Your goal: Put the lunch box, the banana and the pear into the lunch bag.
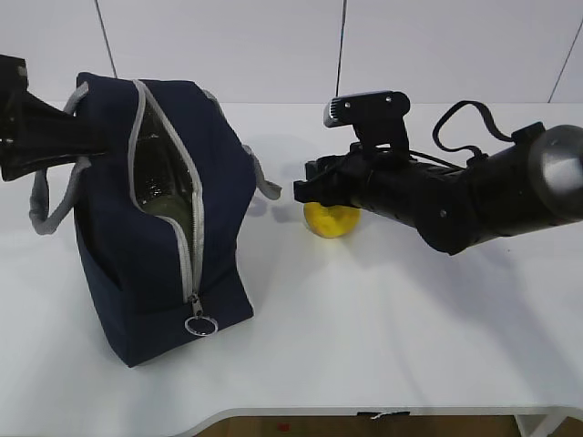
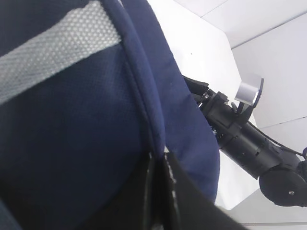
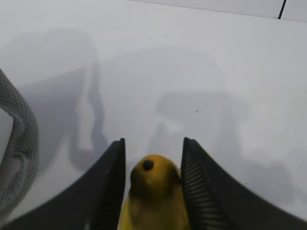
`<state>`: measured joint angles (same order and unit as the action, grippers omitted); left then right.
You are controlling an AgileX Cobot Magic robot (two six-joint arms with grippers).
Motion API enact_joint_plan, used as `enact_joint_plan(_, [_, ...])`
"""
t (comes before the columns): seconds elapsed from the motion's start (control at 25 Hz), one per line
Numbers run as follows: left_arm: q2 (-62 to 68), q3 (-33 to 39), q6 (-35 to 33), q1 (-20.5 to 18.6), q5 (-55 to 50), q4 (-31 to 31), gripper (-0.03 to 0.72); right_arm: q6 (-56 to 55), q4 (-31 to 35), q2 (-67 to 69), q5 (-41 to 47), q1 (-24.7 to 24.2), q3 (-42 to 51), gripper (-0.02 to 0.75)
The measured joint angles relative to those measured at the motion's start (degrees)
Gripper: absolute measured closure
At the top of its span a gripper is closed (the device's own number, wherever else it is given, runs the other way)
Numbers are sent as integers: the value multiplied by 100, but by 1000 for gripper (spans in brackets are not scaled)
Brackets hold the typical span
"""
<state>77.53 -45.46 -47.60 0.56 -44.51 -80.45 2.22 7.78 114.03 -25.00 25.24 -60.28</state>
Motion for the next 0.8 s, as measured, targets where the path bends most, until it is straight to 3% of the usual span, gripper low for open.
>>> enact_joint_plan(0.12, [0, 0, 0, 0, 0, 3, 689, 0, -10, 0, 0, 0, 0, 484])
enact_joint_plan(0.28, [0, 0, 0, 0, 0, 13, 689, 0, -10, 0, -3, 0, 0, 551])
enact_joint_plan(0.48, [0, 0, 0, 0, 0, 13, 689, 0, -10, 0, -13, 0, 0, 596])
enact_joint_plan(0.8, [0, 0, 0, 0, 0, 13, 689, 0, -10, -25, 18, 0, -6, 605])
